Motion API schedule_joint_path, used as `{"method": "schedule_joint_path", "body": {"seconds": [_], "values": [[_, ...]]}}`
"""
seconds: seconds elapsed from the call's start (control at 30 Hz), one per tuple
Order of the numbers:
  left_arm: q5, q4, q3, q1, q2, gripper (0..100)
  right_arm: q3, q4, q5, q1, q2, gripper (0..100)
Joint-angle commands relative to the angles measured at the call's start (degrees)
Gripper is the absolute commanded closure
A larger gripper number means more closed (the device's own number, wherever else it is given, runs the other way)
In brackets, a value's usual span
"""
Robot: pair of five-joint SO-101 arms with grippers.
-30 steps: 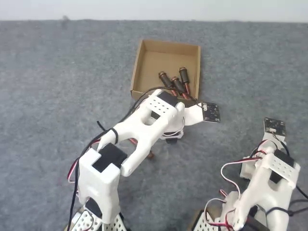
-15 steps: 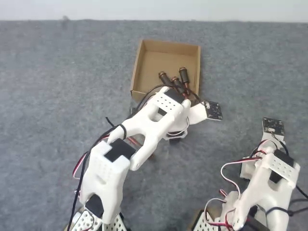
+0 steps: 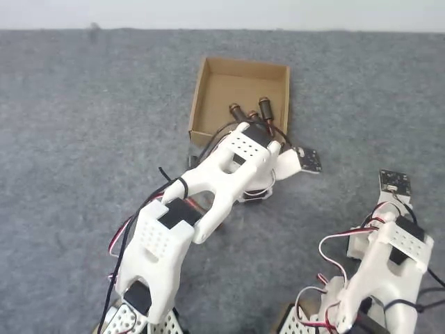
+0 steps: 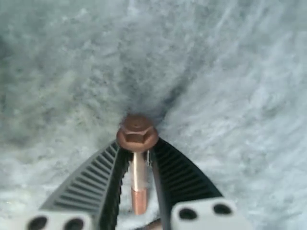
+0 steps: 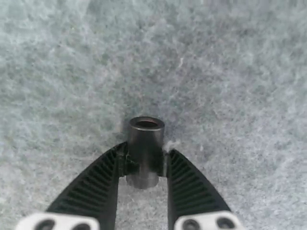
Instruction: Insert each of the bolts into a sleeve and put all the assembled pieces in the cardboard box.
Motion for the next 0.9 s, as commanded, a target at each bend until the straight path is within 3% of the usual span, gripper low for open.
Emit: {"method": "schedule_joint_path", "body": {"seconds": [0.0,0.4,0.63,0.87], "values": [[6.7,0.0,-1.9,-0.1,-2.5,96,-0.2,-0.3,0.5,0.4,-2.0,99.1],[28.6,-6.3,0.5,-3.3,-9.2,96,-0.2,-0.4,0.5,0.4,-1.7,99.1],[29.1,-16.5,13.6,-4.9,-21.2,96,-0.2,-0.4,0.5,0.4,-1.7,99.1],[29.2,-20.9,22.4,-8.3,-31.3,96,-0.3,-0.4,0.5,0.4,-1.6,99.1]]}}
